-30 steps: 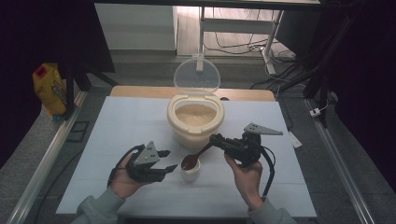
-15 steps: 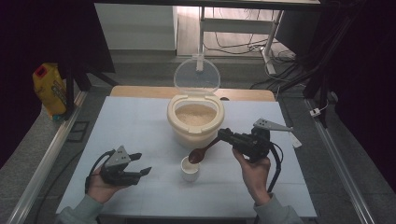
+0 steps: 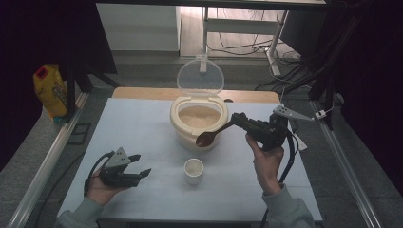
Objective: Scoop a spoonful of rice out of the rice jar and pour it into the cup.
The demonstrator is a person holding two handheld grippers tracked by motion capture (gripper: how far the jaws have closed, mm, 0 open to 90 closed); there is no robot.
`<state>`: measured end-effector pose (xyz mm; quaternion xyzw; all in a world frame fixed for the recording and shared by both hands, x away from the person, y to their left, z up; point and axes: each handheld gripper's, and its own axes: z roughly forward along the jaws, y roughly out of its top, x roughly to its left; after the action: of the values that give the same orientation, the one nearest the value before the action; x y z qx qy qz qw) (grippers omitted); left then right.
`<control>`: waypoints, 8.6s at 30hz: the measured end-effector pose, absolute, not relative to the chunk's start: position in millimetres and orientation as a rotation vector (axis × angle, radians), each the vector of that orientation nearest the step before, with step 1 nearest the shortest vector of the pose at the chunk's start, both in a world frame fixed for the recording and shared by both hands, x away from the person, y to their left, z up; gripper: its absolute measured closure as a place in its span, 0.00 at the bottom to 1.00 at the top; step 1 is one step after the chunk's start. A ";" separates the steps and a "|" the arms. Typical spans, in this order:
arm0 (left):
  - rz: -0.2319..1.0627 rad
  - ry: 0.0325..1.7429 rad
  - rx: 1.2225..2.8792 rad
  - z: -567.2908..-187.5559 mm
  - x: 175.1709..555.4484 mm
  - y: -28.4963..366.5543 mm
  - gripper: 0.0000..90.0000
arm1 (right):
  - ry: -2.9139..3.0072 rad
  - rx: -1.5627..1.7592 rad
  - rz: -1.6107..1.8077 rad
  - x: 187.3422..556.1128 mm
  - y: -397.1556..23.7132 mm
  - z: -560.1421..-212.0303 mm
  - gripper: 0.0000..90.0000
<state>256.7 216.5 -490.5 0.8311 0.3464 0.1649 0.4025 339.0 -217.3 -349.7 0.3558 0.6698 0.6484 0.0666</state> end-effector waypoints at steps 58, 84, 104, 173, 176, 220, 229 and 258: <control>0.406 0.959 2.100 -504.8 256.2 232.0 0.31 | 2.015 1.123 1.587 436.3 -173.2 -381.4 0.93; 0.410 0.950 2.109 -505.2 256.1 231.1 0.31 | 2.099 1.461 1.806 446.1 -158.1 -405.7 0.93; 0.416 0.945 2.114 -505.0 256.1 230.6 0.31 | 2.072 1.619 1.919 448.3 -161.0 -409.4 0.93; 0.429 0.934 2.135 -505.1 257.4 227.8 0.31 | 1.773 1.814 2.127 445.1 -218.6 -391.9 0.93; 0.429 0.935 2.136 -505.0 257.4 227.9 0.31 | 1.779 1.809 2.129 444.6 -219.6 -391.8 0.93; 0.431 0.937 2.145 -504.8 260.4 225.5 0.31 | 1.937 1.768 2.180 391.6 -233.8 -395.7 0.93; 0.433 0.937 2.146 -505.0 260.7 225.2 0.31 | 1.998 1.763 2.159 382.6 -233.1 -408.6 0.93; 0.433 0.941 2.150 -505.8 260.9 225.7 0.31 | 2.214 1.472 1.883 362.9 -203.3 -426.4 0.93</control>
<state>260.9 225.7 -505.8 0.8373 0.3667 0.1686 0.3687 362.9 -203.3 -426.4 0.4511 0.6784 0.5770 -0.0580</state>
